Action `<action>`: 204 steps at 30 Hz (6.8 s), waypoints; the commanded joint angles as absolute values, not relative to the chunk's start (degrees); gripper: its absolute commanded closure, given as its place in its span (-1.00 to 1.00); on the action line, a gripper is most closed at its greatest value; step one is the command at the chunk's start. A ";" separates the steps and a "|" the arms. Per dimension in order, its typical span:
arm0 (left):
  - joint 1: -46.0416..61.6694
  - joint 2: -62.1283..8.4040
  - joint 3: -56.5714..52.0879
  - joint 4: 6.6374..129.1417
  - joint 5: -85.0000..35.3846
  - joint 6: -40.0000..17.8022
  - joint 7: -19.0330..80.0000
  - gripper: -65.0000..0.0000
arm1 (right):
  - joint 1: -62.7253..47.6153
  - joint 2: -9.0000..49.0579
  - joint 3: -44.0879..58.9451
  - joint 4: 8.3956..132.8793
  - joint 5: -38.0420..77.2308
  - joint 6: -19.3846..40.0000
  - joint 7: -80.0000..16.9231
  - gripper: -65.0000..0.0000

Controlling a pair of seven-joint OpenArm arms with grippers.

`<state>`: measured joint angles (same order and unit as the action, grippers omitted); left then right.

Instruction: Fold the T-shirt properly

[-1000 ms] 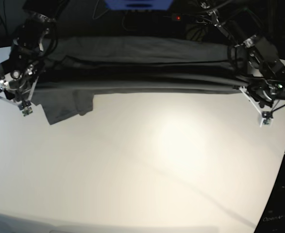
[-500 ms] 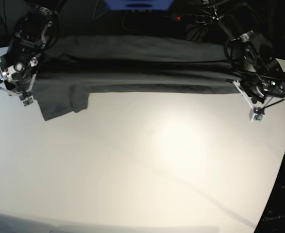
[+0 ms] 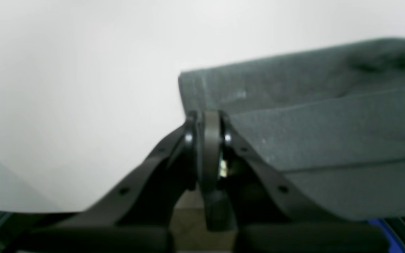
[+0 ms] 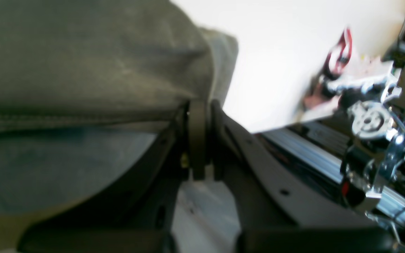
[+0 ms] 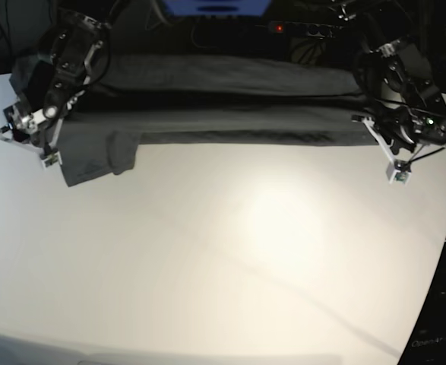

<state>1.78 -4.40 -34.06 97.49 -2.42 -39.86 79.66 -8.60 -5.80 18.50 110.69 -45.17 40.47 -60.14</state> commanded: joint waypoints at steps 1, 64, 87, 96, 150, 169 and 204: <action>1.01 -4.97 -34.15 98.24 -2.42 -40.00 80.00 0.93 | -7.60 -5.93 18.59 111.78 -47.60 40.00 -60.35 1.00; 0.40 -6.37 -29.67 86.99 -1.98 -40.00 76.44 0.93 | -6.99 -9.00 9.63 111.69 -54.37 40.00 -75.74 1.00; 0.48 -6.29 -29.67 86.99 -1.98 -40.00 76.35 0.93 | -11.30 -9.00 9.36 111.87 -53.76 40.00 -80.00 1.00; 0.57 -6.29 -29.85 86.99 -1.98 -40.00 76.35 0.93 | -11.38 -9.00 7.78 111.60 -46.99 40.00 -80.00 1.00; 0.48 -5.93 -30.20 86.90 1.80 -40.00 76.18 0.93 | -5.58 -9.00 21.14 92.26 -23.43 40.00 -80.00 1.00; -1.19 -3.03 -30.20 85.49 1.89 -40.00 73.45 0.93 | 5.14 -9.00 22.02 85.32 -23.08 40.00 -80.00 1.00; -9.19 -7.69 -34.15 70.37 1.45 -40.00 65.36 0.93 | 24.31 1.10 24.40 68.18 -23.34 40.00 -76.88 1.00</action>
<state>-10.13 -6.85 -33.98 70.83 -5.19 -41.58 59.99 23.51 1.10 24.51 68.01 -24.91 39.83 -78.37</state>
